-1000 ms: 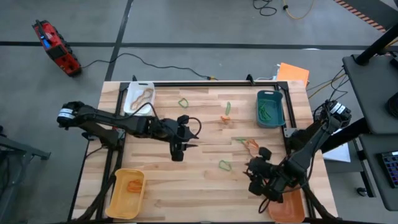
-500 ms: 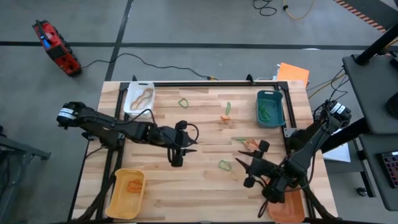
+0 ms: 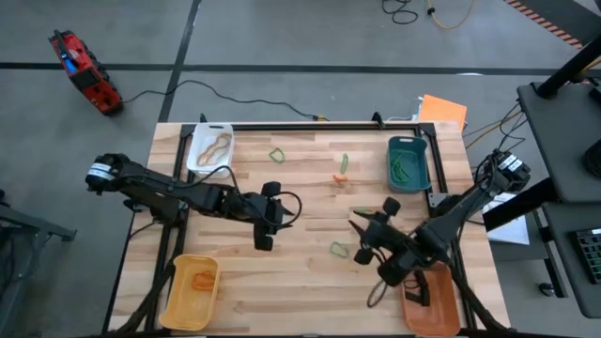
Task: Sort rubber bands into baskets
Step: Put the green rubber band into the blue bin
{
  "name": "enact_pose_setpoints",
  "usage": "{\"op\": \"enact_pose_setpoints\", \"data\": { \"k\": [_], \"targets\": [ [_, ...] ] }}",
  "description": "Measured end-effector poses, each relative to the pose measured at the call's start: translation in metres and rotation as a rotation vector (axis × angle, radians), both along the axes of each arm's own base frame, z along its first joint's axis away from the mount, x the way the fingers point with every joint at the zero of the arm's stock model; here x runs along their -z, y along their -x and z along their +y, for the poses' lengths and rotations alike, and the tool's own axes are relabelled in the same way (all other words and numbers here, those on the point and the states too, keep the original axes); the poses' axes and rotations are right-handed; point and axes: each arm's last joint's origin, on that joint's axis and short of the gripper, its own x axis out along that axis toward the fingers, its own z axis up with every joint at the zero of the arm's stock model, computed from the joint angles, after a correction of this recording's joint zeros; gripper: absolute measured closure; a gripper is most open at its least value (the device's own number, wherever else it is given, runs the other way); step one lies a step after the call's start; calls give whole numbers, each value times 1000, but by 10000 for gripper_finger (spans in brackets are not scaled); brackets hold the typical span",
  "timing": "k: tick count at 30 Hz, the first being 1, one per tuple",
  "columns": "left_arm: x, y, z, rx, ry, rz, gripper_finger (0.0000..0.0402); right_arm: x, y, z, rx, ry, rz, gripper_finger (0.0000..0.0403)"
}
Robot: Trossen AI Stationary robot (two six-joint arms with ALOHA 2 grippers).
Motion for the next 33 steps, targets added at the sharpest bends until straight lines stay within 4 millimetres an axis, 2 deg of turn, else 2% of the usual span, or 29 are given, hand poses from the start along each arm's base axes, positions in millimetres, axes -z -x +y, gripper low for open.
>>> {"op": "enact_pose_setpoints", "data": {
  "k": [6,13,16,23,33],
  "targets": [
    [0,0,0,-19,27,-2,274,4,-18,-29,5,-115,126,287],
    [2,6,-14,-41,111,-3,274,15,-28,-47,-93,-430,279,275],
    [7,9,-22,-64,73,-33,274,24,-29,-48,-121,-496,307,264],
    [16,20,-34,-79,32,-78,274,41,-34,-45,-112,-529,362,234],
    [22,29,-34,-59,50,-165,274,81,-49,-38,-100,-500,489,226]
  ]
}}
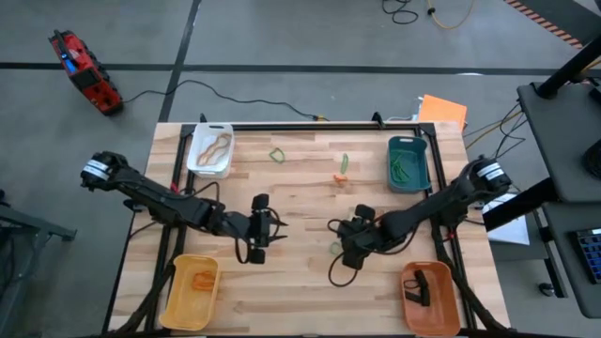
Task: Sort rubber bands into baskets
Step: Put the green rubber band into the blue bin
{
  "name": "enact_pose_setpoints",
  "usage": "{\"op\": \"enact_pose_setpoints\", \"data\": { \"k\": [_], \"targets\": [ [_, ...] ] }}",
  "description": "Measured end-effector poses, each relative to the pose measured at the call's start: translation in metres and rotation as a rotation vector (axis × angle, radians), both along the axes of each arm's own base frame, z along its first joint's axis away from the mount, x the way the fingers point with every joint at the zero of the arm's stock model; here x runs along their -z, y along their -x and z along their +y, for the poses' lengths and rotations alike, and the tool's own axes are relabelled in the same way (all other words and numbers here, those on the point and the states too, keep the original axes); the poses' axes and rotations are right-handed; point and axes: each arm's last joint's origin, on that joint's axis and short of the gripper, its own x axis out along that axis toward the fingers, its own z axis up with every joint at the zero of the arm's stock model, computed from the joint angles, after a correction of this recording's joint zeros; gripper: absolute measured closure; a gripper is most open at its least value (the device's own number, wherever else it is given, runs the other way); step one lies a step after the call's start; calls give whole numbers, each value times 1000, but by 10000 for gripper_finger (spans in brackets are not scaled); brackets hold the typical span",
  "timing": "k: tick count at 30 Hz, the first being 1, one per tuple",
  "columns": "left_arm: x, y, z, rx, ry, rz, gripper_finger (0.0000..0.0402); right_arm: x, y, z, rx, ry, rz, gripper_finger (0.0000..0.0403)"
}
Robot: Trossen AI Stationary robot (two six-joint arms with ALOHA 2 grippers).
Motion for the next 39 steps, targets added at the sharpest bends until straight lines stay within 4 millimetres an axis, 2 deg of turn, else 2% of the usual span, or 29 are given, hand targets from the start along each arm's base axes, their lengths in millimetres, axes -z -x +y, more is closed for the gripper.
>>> {"op": "enact_pose_setpoints", "data": {
  "k": [9,19,24,31,39],
  "targets": [
    [4,7,3,-2,40,-107,274,29,-6,4,-5,-20,94,230],
    [9,9,4,1,39,-125,274,47,-11,7,-13,-33,127,245],
    [8,8,3,1,40,-131,274,49,-13,8,-33,-34,125,283],
    [8,8,3,1,40,-130,274,49,-14,9,-65,-28,121,383],
    [8,8,3,2,39,-129,274,44,-13,8,-74,-15,112,393]
  ]
}}
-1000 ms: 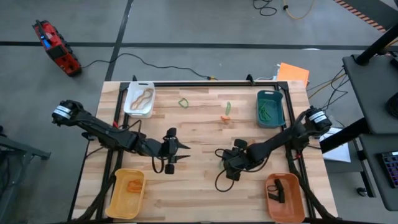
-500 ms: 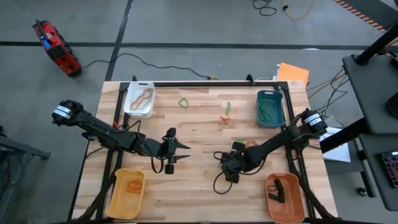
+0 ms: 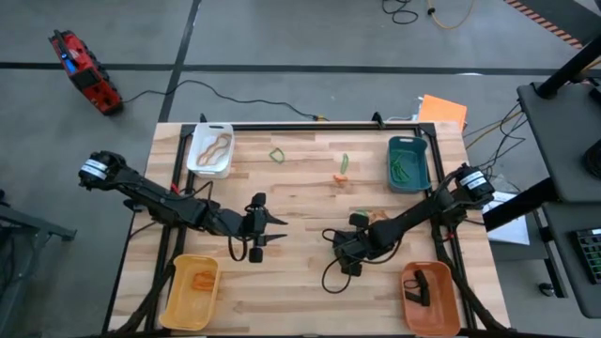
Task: Sort rubber bands into baskets
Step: Put the green rubber band into the blue bin
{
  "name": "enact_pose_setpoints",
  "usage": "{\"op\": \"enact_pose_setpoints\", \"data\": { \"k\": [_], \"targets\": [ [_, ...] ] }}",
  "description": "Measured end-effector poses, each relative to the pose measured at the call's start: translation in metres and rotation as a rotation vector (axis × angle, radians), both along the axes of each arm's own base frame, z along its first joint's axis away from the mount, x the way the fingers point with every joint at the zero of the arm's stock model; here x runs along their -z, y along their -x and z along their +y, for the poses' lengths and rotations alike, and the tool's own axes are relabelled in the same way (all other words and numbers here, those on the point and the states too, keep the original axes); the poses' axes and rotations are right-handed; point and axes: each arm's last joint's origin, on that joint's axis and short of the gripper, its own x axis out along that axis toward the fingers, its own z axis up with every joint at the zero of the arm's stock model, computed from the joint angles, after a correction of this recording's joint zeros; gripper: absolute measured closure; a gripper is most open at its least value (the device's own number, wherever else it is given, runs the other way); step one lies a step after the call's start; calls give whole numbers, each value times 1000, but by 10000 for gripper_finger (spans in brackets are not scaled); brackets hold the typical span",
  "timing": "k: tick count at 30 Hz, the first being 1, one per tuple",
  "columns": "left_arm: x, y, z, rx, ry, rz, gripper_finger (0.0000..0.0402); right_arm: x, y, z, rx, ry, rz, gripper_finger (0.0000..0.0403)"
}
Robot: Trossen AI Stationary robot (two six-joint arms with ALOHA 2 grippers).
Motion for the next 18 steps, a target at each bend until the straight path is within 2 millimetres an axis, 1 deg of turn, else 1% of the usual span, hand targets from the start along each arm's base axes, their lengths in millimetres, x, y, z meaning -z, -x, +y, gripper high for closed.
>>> {"op": "enact_pose_setpoints", "data": {
  "k": [4,7,10,14,18],
  "targets": [
    [0,0,0,0,0,0,274,-15,-1,-1,-23,3,-42,394],
    [0,0,0,0,-1,1,274,-32,-4,-2,-39,29,-80,394],
    [0,0,0,0,0,-2,274,-52,-6,-7,-57,71,-80,394],
    [-1,0,0,-2,2,-6,274,-85,-12,-23,-40,126,-93,394],
    [-1,0,0,-2,2,-6,274,-108,-15,-48,5,159,-32,394]
  ]
}}
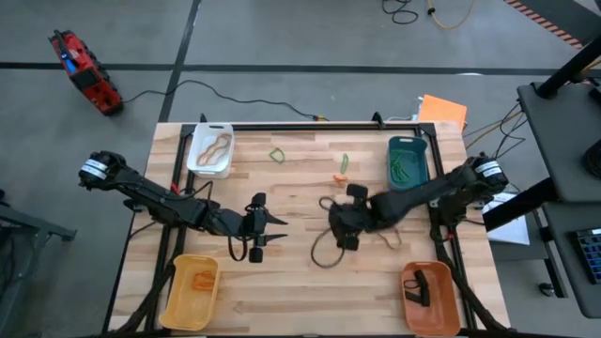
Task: Sort rubber bands into baskets
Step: Put the green rubber band into the blue bin
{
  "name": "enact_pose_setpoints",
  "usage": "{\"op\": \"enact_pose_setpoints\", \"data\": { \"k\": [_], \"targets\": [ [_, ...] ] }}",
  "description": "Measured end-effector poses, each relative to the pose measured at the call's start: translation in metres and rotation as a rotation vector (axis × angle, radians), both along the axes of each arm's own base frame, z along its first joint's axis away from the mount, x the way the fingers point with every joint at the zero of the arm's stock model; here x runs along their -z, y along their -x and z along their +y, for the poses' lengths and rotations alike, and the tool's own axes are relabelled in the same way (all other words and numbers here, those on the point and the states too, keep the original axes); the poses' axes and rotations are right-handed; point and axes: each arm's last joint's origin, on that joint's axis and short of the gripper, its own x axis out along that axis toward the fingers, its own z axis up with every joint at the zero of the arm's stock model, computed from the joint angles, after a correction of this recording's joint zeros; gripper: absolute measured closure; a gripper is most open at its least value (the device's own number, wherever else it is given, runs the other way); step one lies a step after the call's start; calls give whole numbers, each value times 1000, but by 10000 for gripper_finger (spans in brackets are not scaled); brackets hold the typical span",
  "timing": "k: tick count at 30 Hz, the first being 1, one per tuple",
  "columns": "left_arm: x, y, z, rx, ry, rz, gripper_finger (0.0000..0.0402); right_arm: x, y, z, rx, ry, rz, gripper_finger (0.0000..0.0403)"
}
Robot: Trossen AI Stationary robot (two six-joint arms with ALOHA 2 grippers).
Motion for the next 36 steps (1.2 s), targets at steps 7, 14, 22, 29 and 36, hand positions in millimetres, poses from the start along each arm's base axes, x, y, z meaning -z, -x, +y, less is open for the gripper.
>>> {"op": "enact_pose_setpoints", "data": {
  "k": [7,14,22,29,36],
  "targets": [
    [0,0,0,0,0,0,274,-24,10,-58,203,130,187,394],
    [0,0,0,0,0,0,274,-19,45,-127,615,169,425,394],
    [0,0,0,0,0,0,274,-1,86,-188,984,168,559,394],
    [0,0,0,0,0,0,274,12,106,-209,1099,144,615,386],
    [0,0,0,0,0,0,274,14,106,-210,1075,125,621,326]
  ]
}}
